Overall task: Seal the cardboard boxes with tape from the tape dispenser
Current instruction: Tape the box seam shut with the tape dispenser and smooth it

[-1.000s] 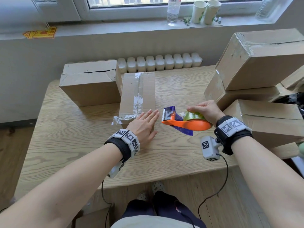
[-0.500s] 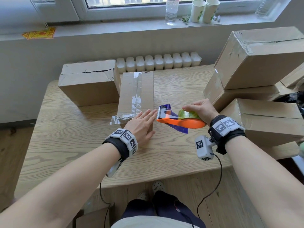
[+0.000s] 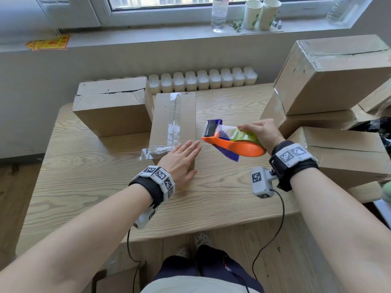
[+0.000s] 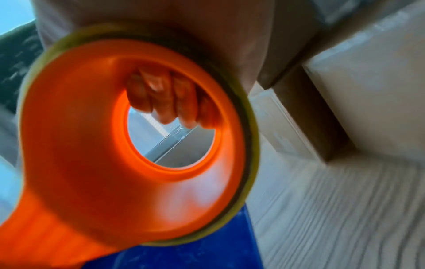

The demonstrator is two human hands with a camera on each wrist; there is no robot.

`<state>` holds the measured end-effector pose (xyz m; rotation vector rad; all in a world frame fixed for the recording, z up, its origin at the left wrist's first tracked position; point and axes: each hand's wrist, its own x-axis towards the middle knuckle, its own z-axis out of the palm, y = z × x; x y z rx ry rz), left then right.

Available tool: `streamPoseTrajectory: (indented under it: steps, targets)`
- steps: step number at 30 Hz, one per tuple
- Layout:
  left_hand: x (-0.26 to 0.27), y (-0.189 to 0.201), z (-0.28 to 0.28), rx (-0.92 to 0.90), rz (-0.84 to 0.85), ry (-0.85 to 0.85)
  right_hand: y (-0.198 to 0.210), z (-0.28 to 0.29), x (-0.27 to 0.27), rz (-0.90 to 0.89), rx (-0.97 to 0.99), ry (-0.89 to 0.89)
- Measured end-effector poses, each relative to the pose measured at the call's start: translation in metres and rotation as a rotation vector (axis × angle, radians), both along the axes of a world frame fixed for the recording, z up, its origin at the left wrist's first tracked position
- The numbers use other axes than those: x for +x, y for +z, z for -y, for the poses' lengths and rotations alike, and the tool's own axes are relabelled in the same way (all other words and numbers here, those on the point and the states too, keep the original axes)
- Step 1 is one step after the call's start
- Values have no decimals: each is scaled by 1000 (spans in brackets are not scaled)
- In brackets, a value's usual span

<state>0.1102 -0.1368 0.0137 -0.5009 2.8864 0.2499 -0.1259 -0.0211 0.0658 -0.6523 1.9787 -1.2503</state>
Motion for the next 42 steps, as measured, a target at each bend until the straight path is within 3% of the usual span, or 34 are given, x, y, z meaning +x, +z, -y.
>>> streamPoseTrajectory:
  steps: [7, 18, 28, 42]
  targets:
    - [11, 3, 5, 90, -122, 41, -28, -9, -3, -91, 122, -31]
    - [76, -13, 11, 156, -274, 474, -82, -3, 47, -410, 394, 213]
    - [79, -19, 2, 472, -404, 646, -108, -4, 82, -610, 497, 311]
    - [77, -17, 0, 645, -445, 684, -123, -4, 111, -552, 793, 590]
